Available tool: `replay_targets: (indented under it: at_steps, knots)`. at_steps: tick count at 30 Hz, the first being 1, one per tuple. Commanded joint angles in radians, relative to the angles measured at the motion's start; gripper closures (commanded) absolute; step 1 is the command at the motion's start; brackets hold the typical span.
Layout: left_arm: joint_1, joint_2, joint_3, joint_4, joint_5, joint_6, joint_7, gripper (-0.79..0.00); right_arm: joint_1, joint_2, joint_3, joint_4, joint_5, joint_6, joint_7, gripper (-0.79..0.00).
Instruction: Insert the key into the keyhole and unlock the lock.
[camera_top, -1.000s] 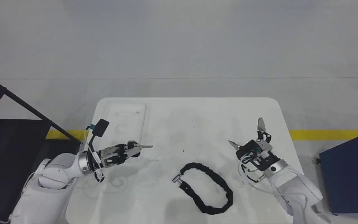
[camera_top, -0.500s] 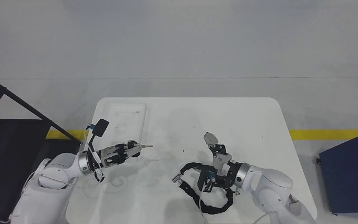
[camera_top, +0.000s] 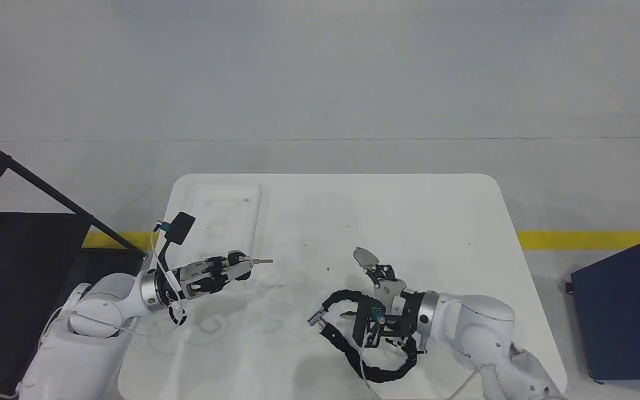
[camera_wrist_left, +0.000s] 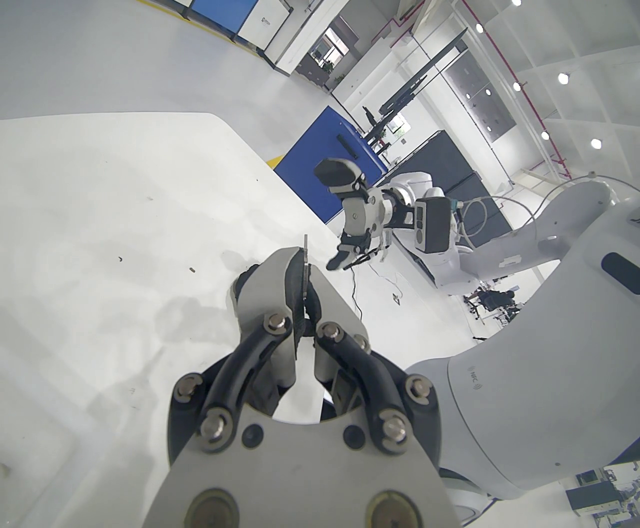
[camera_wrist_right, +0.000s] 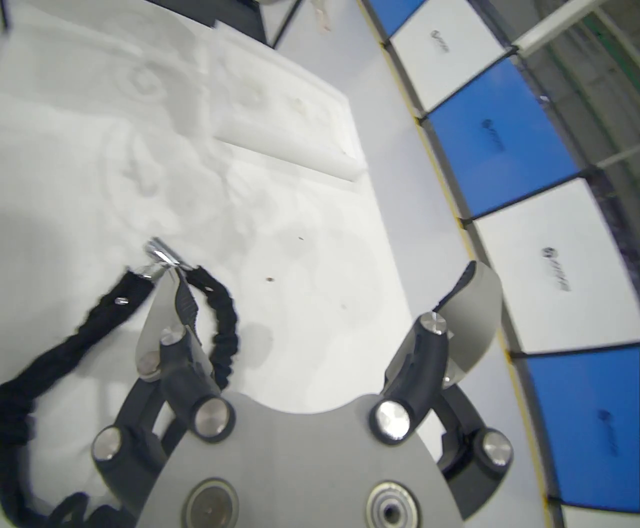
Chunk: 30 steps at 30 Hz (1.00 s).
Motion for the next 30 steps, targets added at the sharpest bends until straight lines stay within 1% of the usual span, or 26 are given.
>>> replay_targets:
  at_steps: [1, 4, 5, 9, 12, 13, 17, 18, 20, 21, 22, 23, 24, 25, 26, 28, 30]
  knots:
    - [0.0, 0.0, 0.0, 0.0, 0.0, 0.0, 0.0, 0.0, 0.091, -0.003, -0.063, 0.053, 0.087, -0.104, 0.064, -0.785]
    - [0.0, 0.0, 0.0, 0.0, 0.0, 0.0, 0.0, 0.0, 0.23, 0.002, -0.227, 0.144, 0.226, -0.104, 0.218, -0.785]
    - [0.0, 0.0, 0.0, 0.0, 0.0, 0.0, 0.0, 0.0, 0.279, 0.006, -0.291, 0.197, 0.296, -0.104, 0.297, -0.785]
    - [0.0, 0.0, 0.0, 0.0, 0.0, 0.0, 0.0, 0.0, 0.523, 0.014, -0.518, 0.302, 0.622, -0.104, 0.598, -0.785]
    - [0.0, 0.0, 0.0, 0.0, 0.0, 0.0, 0.0, 0.0, 0.684, 0.011, -0.661, 0.378, 0.854, -0.104, 0.79, -0.785]
    - [0.0, 0.0, 0.0, 0.0, 0.0, 0.0, 0.0, 0.0, 0.728, 0.009, -0.697, 0.405, 0.913, -0.104, 0.816, -0.785]
    - [0.0, 0.0, 0.0, 0.0, 0.0, 0.0, 0.0, 0.0, 0.867, 0.003, -0.835, 0.505, 1.029, -0.104, 0.816, -0.785]
    - [0.0, 0.0, 0.0, 0.0, 0.0, 0.0, 0.0, 0.0, 0.892, 0.002, -0.86, 0.518, 1.052, -0.104, 0.816, -0.767]
    - [0.0, 0.0, 0.0, 0.0, 0.0, 0.0, 0.0, 0.0, 0.928, 0.001, -0.895, 0.539, 1.091, -0.104, 0.816, -0.696]
    - [0.0, 0.0, 0.0, 0.0, 0.0, 0.0, 0.0, 0.0, 0.941, 0.0, -0.906, 0.544, 1.103, -0.104, 0.816, -0.68]
    - [0.0, 0.0, 0.0, 0.0, 0.0, 0.0, 0.0, 0.0, 0.951, 0.0, -0.917, 0.552, 1.091, -0.104, 0.816, -0.686]
    - [0.0, 0.0, 0.0, 0.0, 0.0, 0.0, 0.0, 0.0, 0.961, -0.001, -0.927, 0.562, 1.055, -0.097, 0.823, -0.674]
    - [0.0, 0.0, 0.0, 0.0, 0.0, 0.0, 0.0, 0.0, 0.962, -0.002, -0.932, 0.566, 1.031, -0.09, 0.827, -0.64]
    - [0.0, 0.0, 0.0, 0.0, 0.0, 0.0, 0.0, 0.0, 0.958, -0.005, -0.933, 0.569, 1.019, -0.084, 0.819, -0.517]
    - [0.0, 0.0, 0.0, 0.0, 0.0, 0.0, 0.0, 0.0, 0.954, -0.007, -0.934, 0.573, 1.008, -0.083, 0.807, -0.462]
    - [0.0, 0.0, 0.0, 0.0, 0.0, 0.0, 0.0, 0.0, 0.947, -0.012, -0.931, 0.584, 0.97, -0.072, 0.78, -0.443]
    - [0.0, 0.0, 0.0, 0.0, 0.0, 0.0, 0.0, 0.0, 0.936, -0.016, -0.924, 0.585, 0.913, -0.033, 0.738, -0.453]
